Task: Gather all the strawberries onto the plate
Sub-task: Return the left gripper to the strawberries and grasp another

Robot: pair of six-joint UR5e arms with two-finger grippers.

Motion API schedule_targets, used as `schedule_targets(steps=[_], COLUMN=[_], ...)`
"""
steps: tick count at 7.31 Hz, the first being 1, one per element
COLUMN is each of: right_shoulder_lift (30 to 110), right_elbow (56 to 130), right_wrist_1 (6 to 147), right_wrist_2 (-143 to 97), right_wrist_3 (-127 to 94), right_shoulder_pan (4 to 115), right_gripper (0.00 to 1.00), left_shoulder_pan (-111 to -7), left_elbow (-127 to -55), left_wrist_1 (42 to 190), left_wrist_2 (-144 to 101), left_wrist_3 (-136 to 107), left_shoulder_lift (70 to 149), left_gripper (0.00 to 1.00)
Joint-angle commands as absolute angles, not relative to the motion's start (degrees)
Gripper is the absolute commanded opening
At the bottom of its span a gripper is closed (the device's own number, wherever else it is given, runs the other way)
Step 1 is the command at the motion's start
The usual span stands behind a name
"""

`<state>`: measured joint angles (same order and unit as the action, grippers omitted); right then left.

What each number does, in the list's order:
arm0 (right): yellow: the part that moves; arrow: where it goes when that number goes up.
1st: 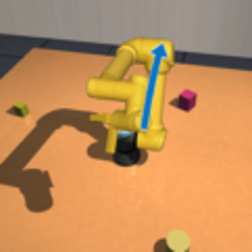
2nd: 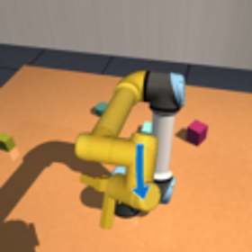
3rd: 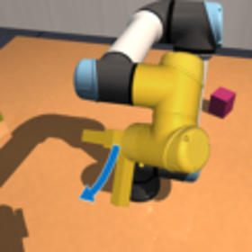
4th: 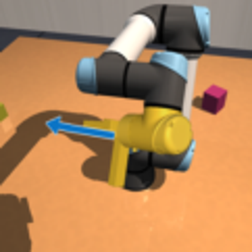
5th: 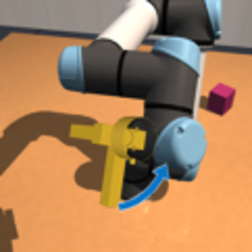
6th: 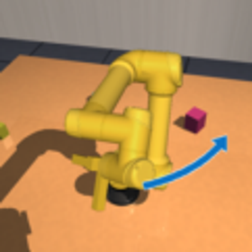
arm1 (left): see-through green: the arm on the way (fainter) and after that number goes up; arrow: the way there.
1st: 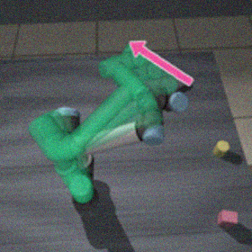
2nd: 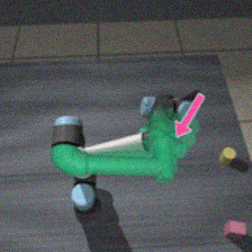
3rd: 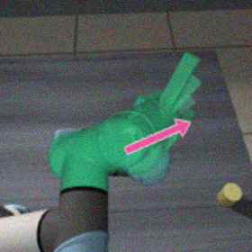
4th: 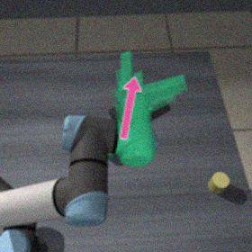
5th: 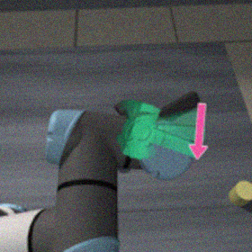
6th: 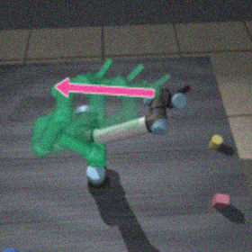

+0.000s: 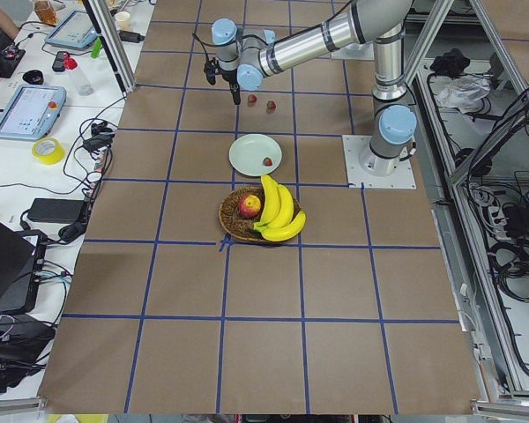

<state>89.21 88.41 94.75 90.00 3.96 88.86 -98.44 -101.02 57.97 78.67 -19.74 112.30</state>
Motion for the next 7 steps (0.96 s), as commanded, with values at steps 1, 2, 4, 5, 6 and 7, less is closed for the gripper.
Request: schedule_targets(steps=[1,2,4,5,6,7], right_shoulder_lift=[89.2,89.2,89.2,89.2,89.2,89.2], right_elbow=[88.4,88.4,88.4,88.4,88.4,88.4], right_wrist_1=[94.7,94.7,94.7,94.7,94.7,94.7], right_wrist_2=[90.1,90.0,90.0,90.1,90.1,90.1], right_wrist_3=[4.0,4.0,4.0,4.0,4.0,4.0], right_shoulder_pan=[88.9,88.9,88.9,88.9,88.9,88.9], right_gripper=[1.00,1.00,1.00,1.00,1.00,1.00], left_shoulder_pan=[-102.1,-102.7,-103.4,-103.4,-103.4,-103.4], left_elbow=[-104.7,-105.1,-105.8,-106.5,-107.1,-107.5], left_wrist_1=[49.2,48.5,48.7,48.7,48.8,48.9], left_wrist_2=[77.9,77.8,77.9,78.0,78.0,78.0], left_wrist_3=[-22.1,-22.1,-22.1,-21.8,-21.6,-21.5], left_shoulder_lift=[116.0,117.0,117.4,117.4,117.4,117.3], left_gripper=[1.00,1.00,0.93,0.86,0.77,0.53])
